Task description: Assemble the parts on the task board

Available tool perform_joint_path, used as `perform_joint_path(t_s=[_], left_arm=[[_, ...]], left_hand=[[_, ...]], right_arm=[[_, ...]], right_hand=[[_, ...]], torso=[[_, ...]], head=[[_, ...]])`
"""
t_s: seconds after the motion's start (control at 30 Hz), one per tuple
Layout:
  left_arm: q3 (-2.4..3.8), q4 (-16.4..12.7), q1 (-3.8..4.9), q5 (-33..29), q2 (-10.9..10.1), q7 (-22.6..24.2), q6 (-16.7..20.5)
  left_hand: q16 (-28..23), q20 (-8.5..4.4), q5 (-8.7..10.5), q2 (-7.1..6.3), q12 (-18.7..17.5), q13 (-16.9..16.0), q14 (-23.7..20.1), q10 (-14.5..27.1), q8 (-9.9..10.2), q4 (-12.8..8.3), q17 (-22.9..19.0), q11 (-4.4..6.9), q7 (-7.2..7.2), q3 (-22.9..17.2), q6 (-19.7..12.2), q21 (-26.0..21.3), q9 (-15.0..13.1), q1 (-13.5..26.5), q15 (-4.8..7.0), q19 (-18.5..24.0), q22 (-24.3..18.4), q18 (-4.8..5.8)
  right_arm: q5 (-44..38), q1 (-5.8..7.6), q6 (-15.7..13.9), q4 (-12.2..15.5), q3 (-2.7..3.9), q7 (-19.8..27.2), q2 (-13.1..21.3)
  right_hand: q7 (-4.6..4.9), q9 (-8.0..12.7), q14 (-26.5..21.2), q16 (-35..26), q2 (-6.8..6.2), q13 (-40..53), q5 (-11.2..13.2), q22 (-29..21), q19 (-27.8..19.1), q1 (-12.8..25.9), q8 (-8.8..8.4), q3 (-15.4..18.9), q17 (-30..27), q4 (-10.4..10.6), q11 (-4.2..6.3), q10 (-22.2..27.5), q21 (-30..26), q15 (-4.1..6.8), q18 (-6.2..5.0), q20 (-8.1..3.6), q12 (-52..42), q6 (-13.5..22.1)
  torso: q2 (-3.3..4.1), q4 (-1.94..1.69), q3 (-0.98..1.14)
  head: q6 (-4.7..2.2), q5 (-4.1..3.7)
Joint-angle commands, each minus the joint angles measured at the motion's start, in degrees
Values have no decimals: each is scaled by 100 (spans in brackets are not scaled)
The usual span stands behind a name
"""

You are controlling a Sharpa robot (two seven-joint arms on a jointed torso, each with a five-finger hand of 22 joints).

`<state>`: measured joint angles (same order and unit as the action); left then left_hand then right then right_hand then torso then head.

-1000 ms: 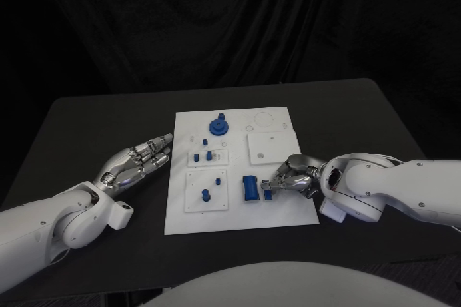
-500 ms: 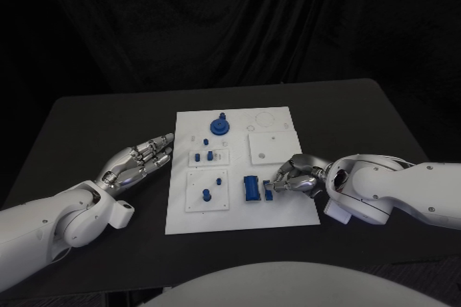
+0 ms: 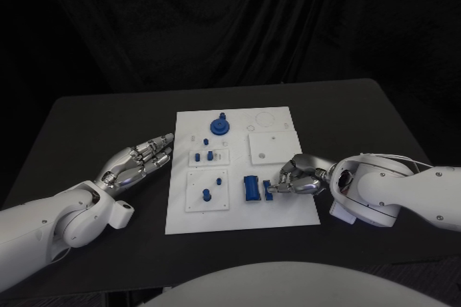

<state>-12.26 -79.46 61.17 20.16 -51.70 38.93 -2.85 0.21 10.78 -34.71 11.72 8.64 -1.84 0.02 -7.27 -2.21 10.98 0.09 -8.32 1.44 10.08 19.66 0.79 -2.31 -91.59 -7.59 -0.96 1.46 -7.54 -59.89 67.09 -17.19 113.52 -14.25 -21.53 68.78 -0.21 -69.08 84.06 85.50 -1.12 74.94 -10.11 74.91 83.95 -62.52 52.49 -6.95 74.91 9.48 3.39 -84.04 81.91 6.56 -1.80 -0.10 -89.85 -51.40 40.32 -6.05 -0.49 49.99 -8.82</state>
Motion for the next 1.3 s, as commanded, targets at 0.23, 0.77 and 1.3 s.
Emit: perform_joint_path(t_s=[0.23, 0.77, 1.3], left_arm=[[6, -13, -2, -3, -3, 348, -60], [6, 24, -4, -3, 26, 345, -84], [6, 35, -5, -3, 30, 331, -101]], left_hand=[[-17, 28, -31, 3, 26, -3, 7, 6, -20, -39, -5, -41, 37, -2, 5, -10, -3, -42, -27, 1, 7, 27], [-17, 33, -32, 14, 26, -3, 7, 7, -20, -46, -5, -46, 41, -11, 8, -10, -3, -45, -33, 1, 6, 29], [-17, 36, -32, 19, 23, -2, 7, 10, -19, -52, -6, -49, 45, -17, 7, -9, -3, -46, -36, 0, 6, 29]], right_arm=[[-320, -23, 271, -35, -3, -94, -17], [-345, -37, 383, -86, -3, -112, -82], [-358, -49, 421, -120, -3, -125, -107]], right_hand=[[-8, -87, 403, 21, 16, 1506, 125, 1236, 259, -58, 81, 65, 453, 7, 54, -596, 32, 50, -28, -40, -15, -33], [-26, -204, 402, 18, -15, 1506, 322, 1237, 260, -226, 160, 109, 450, -70, 70, -596, 34, 64, -27, -54, -15, -50], [-26, -264, 401, 15, -36, 1506, 629, 1236, 260, -274, 169, 208, 445, -59, 71, -596, 32, 64, -27, -57, -15, -57]], torso=[[-8, -1, -8], [4, -6, -1], [-4, -5, -2]], head=[[1, 17], [1, 4], [1, 23]])
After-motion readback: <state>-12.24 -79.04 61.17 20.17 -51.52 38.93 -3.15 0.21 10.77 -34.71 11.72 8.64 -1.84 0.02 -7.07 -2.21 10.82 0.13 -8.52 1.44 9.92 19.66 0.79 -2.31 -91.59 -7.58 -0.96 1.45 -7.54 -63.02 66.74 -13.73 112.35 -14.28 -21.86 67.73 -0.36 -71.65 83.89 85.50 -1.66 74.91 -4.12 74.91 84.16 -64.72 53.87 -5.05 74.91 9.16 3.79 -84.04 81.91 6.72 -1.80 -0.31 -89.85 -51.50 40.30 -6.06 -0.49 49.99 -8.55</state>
